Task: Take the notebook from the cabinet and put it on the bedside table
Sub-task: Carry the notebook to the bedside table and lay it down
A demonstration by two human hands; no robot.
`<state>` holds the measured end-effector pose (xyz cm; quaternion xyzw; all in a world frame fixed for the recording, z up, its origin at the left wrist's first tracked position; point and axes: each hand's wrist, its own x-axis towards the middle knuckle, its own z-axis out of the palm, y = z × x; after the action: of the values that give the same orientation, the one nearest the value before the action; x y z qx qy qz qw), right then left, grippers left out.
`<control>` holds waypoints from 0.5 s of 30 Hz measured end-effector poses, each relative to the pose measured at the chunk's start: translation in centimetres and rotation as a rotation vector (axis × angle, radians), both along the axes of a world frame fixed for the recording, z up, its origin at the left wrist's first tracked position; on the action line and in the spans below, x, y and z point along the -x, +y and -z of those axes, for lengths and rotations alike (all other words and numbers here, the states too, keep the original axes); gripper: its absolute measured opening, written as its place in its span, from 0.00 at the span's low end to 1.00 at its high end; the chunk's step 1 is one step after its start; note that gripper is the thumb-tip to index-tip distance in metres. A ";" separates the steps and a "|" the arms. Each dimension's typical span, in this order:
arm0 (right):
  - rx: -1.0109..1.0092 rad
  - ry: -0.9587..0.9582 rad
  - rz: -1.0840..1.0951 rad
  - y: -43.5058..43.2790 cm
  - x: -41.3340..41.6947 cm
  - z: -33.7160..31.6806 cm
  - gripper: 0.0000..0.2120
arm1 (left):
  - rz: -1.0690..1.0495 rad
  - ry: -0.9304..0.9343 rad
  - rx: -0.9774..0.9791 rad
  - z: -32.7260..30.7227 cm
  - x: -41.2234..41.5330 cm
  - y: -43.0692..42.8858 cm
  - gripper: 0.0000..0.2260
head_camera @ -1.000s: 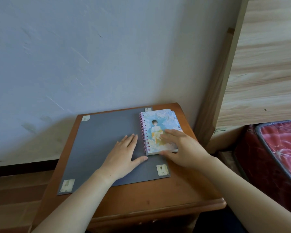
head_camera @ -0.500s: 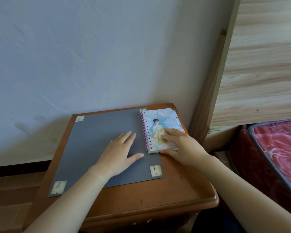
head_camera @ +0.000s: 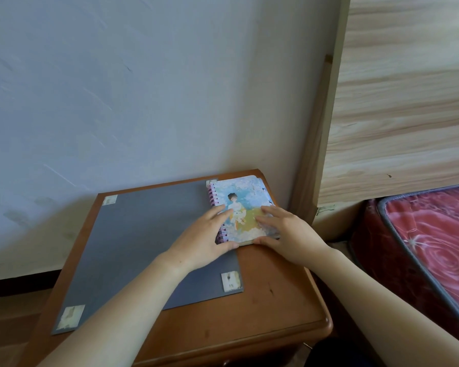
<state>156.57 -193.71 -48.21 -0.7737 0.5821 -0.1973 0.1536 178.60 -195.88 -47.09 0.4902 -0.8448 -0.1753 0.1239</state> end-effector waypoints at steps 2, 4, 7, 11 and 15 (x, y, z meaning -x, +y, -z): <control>0.008 0.006 0.001 -0.3 0.0 0.0 0.27 | 0.004 -0.027 0.008 0.0 0.0 -0.4 0.31; 0.016 0.013 0.006 -0.7 -0.2 0.1 0.27 | 0.011 -0.057 0.026 0.0 0.1 -0.8 0.29; 0.017 0.023 0.013 -1.4 -0.3 0.1 0.27 | 0.029 -0.107 0.063 0.0 0.3 -1.6 0.26; 0.010 0.029 0.015 -2.6 -0.7 0.0 0.26 | 0.033 -0.157 0.128 0.8 0.2 -2.5 0.23; 0.004 -0.001 0.044 -3.2 -1.1 0.1 0.27 | -0.012 0.047 0.186 2.4 0.2 -2.4 0.22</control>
<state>157.62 -196.91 -48.30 -0.7610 0.5984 -0.2021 0.1482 178.44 -198.23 -49.44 0.4776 -0.8512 -0.1068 0.1895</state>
